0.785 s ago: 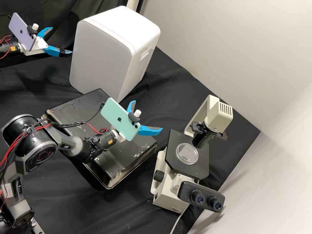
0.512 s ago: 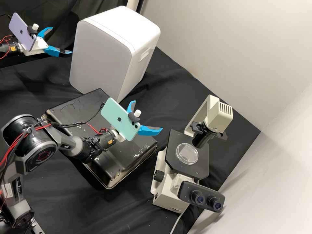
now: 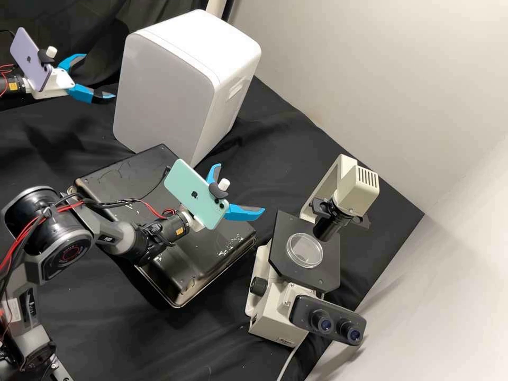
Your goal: Place the petri dish on the bench
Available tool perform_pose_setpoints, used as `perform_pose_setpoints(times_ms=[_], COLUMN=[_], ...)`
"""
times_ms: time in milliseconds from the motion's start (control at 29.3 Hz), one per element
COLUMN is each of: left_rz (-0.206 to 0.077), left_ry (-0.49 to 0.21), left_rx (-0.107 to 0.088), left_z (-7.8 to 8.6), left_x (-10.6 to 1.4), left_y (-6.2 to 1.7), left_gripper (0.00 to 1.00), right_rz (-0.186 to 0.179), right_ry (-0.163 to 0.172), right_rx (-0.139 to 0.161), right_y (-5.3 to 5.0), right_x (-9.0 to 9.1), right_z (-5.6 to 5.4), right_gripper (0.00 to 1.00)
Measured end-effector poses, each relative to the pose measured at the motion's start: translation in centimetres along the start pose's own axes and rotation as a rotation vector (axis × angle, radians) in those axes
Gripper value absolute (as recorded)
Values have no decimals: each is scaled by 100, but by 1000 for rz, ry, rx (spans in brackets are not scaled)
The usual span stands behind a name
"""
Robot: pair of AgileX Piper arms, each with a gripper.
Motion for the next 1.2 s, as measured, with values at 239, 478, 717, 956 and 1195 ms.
perform_pose_setpoints(times_ms=[239, 478, 717, 956, 1195], left_rz=[2, -2, -57, -120, -133], left_ry=[-46, -99, -149, -214, -277], left_rx=[-41, -68, -65, -66, -66], left_z=[202, 430, 560, 662, 706], left_x=[-251, -530, -720, -915, -1085], left_y=[-13, -51, -197, -359, -414], left_gripper=[100, 100, 100, 100, 100], right_rz=[0, 0, 0, 0, 0], right_ry=[0, 0, 0, 0, 0], right_rx=[0, 0, 0, 0, 0], right_y=[0, 0, 0, 0, 0], right_x=[0, 0, 0, 0, 0], right_z=[0, 0, 0, 0, 0], right_gripper=[100, 100, 100, 100, 100])
